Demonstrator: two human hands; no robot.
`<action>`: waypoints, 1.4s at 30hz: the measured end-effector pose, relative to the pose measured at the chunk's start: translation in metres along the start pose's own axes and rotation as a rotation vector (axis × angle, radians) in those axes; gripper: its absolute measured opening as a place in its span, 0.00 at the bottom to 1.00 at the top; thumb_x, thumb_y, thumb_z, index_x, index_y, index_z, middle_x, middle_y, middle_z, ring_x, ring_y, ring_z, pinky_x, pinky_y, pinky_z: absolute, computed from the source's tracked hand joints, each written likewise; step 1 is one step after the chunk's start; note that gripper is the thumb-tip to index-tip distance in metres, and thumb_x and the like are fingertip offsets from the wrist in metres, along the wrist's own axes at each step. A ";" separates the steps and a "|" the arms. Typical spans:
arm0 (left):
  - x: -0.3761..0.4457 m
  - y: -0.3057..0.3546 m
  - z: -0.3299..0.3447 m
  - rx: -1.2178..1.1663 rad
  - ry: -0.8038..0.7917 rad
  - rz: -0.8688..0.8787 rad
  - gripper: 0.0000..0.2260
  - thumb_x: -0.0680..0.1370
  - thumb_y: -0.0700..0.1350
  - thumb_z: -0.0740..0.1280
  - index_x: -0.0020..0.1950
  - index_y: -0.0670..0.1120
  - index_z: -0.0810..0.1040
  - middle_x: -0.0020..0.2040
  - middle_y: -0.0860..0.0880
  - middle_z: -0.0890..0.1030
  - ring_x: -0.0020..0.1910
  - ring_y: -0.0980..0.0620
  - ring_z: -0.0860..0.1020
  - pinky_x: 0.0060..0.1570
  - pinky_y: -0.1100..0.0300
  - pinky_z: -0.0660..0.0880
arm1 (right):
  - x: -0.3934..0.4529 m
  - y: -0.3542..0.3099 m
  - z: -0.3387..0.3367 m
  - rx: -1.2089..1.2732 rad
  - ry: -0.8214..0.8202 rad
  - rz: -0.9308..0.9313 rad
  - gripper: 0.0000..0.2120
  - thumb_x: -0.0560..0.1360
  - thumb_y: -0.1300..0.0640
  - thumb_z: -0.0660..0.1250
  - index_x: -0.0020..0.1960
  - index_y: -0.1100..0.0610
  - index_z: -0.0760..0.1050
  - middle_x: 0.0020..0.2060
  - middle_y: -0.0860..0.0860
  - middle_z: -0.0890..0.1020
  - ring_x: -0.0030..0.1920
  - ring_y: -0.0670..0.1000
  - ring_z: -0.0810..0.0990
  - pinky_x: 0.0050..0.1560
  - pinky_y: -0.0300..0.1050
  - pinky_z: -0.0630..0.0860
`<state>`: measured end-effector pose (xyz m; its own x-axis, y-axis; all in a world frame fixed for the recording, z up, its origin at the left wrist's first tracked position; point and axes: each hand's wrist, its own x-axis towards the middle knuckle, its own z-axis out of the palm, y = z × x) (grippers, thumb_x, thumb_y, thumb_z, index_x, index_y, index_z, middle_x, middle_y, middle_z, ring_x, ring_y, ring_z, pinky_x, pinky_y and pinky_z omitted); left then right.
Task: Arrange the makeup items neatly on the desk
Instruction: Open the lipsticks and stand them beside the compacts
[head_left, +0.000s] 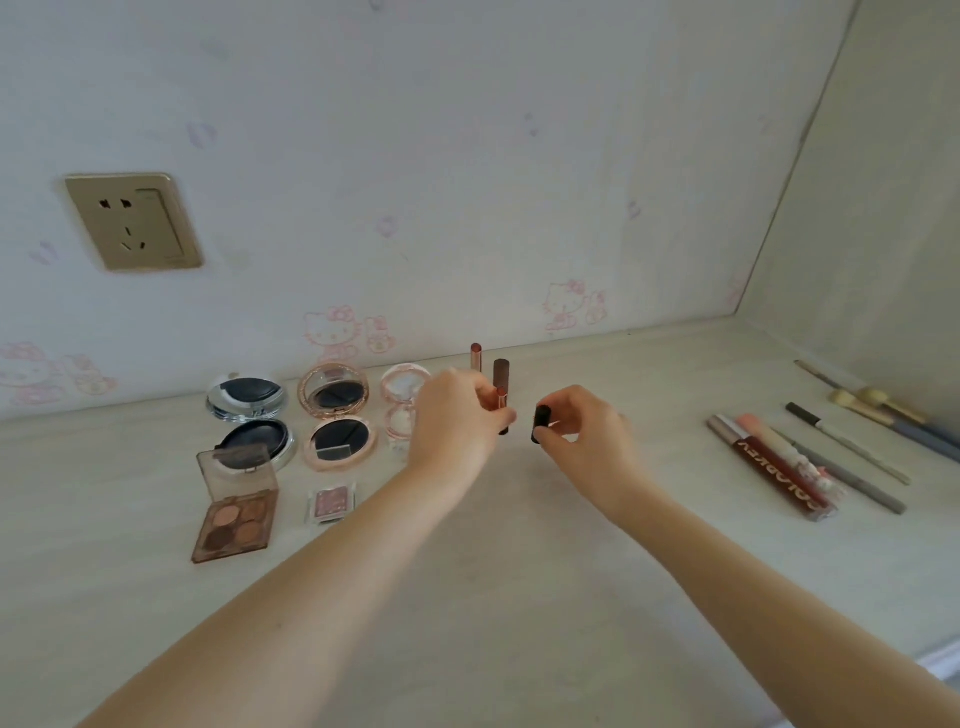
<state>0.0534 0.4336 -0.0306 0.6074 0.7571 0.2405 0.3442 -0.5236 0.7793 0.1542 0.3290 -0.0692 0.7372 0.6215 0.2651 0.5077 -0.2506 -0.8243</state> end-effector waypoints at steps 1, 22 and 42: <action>0.005 -0.001 0.003 0.022 -0.002 0.000 0.03 0.69 0.40 0.74 0.38 0.42 0.82 0.36 0.49 0.82 0.37 0.50 0.79 0.33 0.64 0.69 | 0.005 0.001 0.001 -0.014 -0.011 -0.007 0.08 0.72 0.61 0.69 0.46 0.49 0.75 0.41 0.42 0.81 0.44 0.41 0.80 0.37 0.25 0.72; 0.034 -0.011 0.024 0.191 -0.051 -0.127 0.05 0.68 0.36 0.73 0.41 0.39 0.80 0.41 0.43 0.82 0.42 0.44 0.80 0.35 0.58 0.71 | 0.032 0.016 0.026 -0.067 -0.109 0.035 0.09 0.71 0.60 0.67 0.46 0.46 0.76 0.37 0.38 0.78 0.40 0.35 0.75 0.34 0.23 0.68; 0.051 -0.012 0.031 0.197 -0.004 -0.185 0.08 0.69 0.36 0.73 0.47 0.38 0.80 0.43 0.42 0.82 0.44 0.44 0.80 0.39 0.56 0.74 | 0.064 0.018 0.040 -0.183 -0.097 0.062 0.08 0.70 0.59 0.66 0.49 0.51 0.76 0.44 0.44 0.81 0.50 0.49 0.76 0.46 0.45 0.76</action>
<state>0.1025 0.4659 -0.0458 0.5242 0.8455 0.1016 0.5822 -0.4428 0.6819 0.1925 0.3940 -0.0869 0.7274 0.6673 0.1599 0.5420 -0.4159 -0.7303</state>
